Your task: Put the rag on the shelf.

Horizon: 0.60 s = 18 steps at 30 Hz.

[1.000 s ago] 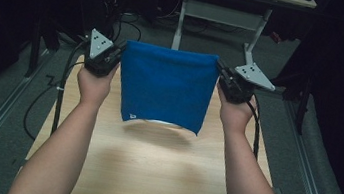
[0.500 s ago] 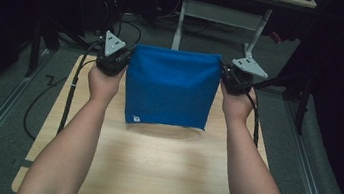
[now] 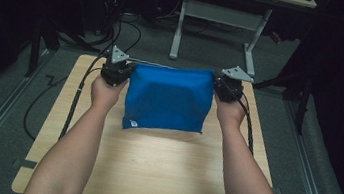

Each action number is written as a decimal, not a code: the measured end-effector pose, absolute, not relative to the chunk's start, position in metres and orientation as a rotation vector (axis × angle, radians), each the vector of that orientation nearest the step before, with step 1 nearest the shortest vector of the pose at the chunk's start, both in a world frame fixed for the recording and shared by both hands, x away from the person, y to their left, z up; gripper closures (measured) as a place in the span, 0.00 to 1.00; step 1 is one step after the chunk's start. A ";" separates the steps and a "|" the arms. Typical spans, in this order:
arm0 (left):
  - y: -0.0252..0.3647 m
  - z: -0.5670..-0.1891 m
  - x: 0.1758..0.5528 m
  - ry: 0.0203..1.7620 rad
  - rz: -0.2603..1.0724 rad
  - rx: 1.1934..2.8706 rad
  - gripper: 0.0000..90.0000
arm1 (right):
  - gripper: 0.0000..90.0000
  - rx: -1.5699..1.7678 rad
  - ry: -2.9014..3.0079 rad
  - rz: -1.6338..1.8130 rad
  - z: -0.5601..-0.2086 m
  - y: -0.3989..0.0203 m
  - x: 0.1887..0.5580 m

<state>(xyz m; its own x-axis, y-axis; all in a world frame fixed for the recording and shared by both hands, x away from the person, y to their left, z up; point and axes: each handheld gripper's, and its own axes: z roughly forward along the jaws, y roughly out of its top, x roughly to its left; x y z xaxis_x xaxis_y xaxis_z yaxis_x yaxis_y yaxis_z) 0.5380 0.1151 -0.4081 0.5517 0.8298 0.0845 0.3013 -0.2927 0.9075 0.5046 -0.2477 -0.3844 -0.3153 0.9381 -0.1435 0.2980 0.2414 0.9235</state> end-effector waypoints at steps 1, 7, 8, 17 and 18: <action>0.115 -0.411 0.537 0.928 0.700 1.851 0.98 | 0.98 1.139 1.780 1.068 -0.390 -0.249 0.505; 0.114 -0.438 0.535 0.947 0.622 1.879 0.97 | 0.98 1.190 1.812 1.069 -0.414 -0.251 0.506; 0.114 -0.443 0.534 0.948 0.615 1.888 0.97 | 0.98 1.204 1.819 1.072 -0.420 -0.251 0.505; 0.112 -0.469 0.526 0.959 0.546 1.913 0.97 | 0.98 1.246 1.872 1.061 -0.448 -0.246 0.500; 0.110 -0.470 0.525 0.950 0.546 1.921 0.97 | 0.98 1.241 1.878 1.060 -0.450 -0.245 0.499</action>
